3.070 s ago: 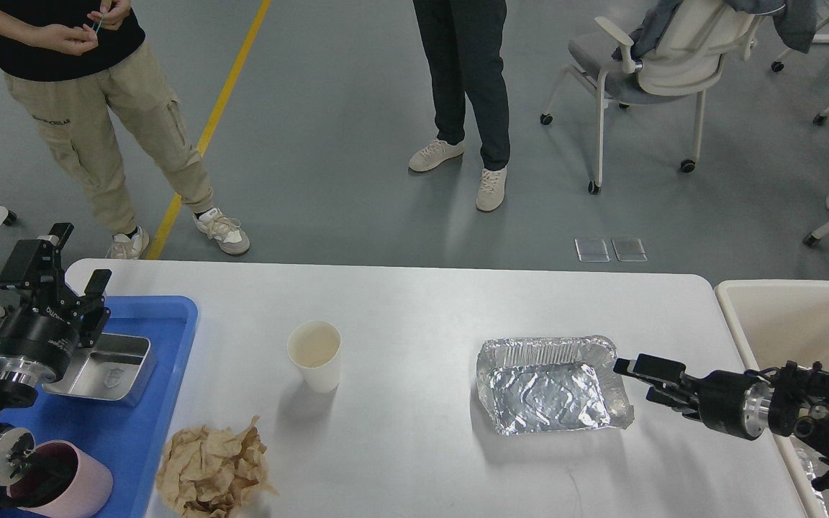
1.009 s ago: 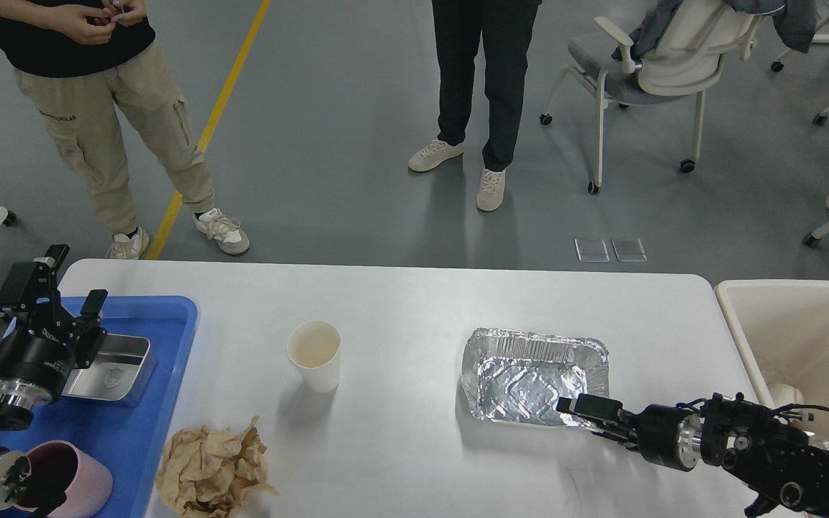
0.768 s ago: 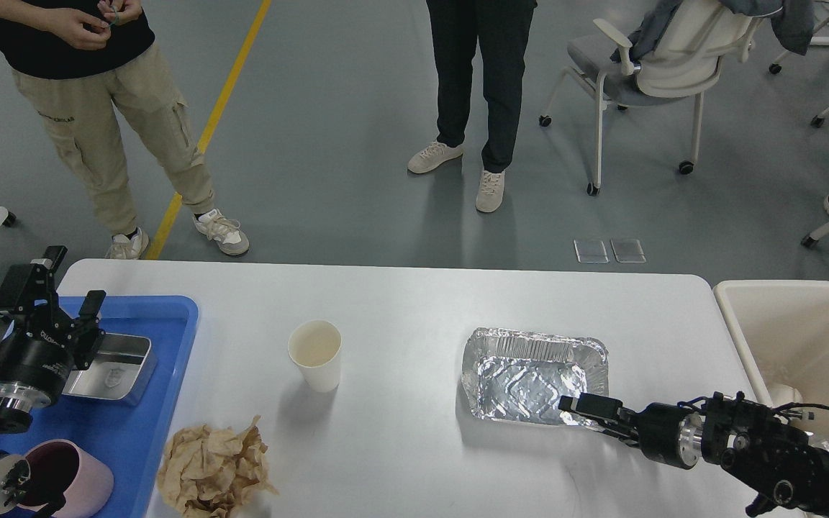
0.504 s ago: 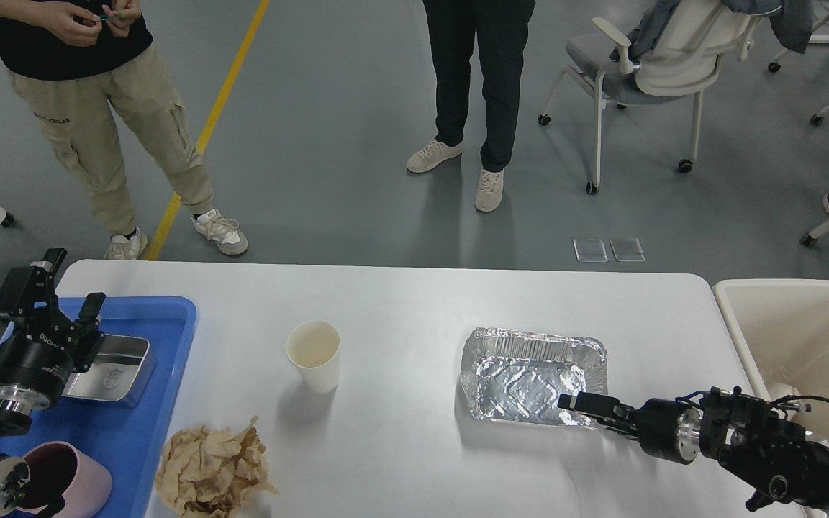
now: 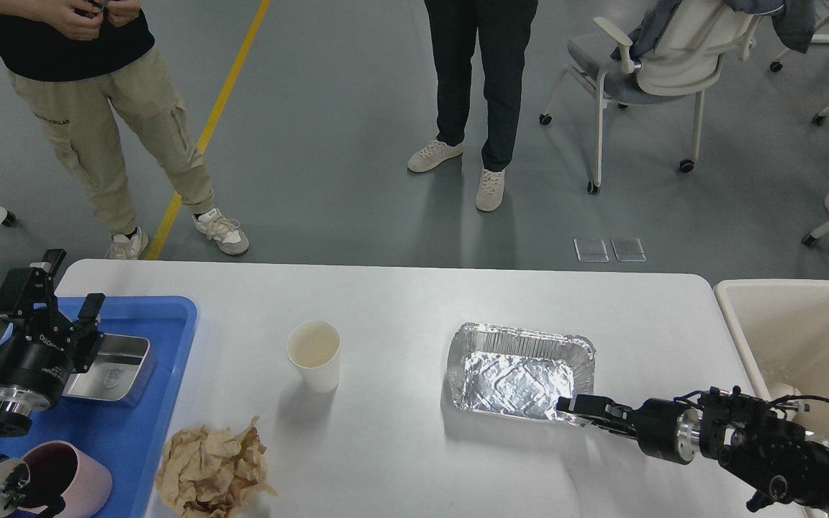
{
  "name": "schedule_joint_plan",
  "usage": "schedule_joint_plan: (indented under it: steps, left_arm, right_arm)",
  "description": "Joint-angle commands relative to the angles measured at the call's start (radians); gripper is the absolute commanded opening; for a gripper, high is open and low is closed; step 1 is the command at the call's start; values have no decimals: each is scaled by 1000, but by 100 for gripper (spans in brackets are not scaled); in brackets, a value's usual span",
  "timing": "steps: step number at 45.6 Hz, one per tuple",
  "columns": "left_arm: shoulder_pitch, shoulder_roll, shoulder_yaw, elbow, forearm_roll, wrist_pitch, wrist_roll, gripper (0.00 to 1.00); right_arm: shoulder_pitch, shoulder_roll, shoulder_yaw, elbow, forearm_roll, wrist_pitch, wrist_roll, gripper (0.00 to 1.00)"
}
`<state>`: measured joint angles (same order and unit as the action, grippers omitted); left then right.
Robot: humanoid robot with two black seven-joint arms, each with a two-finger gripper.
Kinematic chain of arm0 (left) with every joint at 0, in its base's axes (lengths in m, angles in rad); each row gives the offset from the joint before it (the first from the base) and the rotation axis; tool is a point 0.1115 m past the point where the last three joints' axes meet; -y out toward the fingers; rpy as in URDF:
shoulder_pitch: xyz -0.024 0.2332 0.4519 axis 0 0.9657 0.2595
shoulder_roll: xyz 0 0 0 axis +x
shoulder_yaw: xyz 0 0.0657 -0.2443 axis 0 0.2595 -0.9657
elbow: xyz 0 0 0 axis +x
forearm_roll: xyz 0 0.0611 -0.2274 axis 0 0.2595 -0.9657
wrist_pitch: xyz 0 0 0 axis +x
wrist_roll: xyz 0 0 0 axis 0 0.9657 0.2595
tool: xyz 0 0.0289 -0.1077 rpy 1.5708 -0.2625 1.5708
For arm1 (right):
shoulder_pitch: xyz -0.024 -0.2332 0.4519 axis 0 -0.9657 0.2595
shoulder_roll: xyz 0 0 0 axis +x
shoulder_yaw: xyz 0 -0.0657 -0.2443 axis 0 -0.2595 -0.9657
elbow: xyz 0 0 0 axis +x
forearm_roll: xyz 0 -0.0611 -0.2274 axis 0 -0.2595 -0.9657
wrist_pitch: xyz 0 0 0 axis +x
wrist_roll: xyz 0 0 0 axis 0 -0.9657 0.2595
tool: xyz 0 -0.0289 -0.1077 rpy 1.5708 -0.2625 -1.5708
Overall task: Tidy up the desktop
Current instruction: 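Lift the foil tray up and tilt it with the right gripper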
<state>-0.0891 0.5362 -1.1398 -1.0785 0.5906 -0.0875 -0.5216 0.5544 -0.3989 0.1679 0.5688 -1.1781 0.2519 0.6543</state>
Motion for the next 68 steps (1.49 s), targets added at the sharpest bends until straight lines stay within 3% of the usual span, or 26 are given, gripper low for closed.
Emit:
schedule_joint_plan:
  steps: [1, 25, 36, 51, 59, 68]
  left_arm:
    - [0, -2, 0, 0, 0, 0, 0, 97]
    - [-1, -2, 0, 2, -2, 0, -2, 97]
    - [-9, -4, 0, 3, 0, 0, 0, 97]
    - [-21, -9, 2, 3, 0, 0, 2, 97]
    - [-32, -7, 2, 3, 0, 0, 2, 97]
    - [-49, -7, 3, 5, 0, 0, 2, 97]
  right_arm:
    - [1, -6, -36, -3, -2, 1, 13, 0]
    - [30, -21, -44, -3, -2, -3, 22, 0]
    - [120, -144, -48, 10, 0, 12, 22, 0]
    - [272, -254, -100, 11, 2, 87, 11, 0]
    - [347, -307, -157, 14, -5, 227, 10, 0]
    - [455, -317, -238, 22, -2, 237, 4, 0]
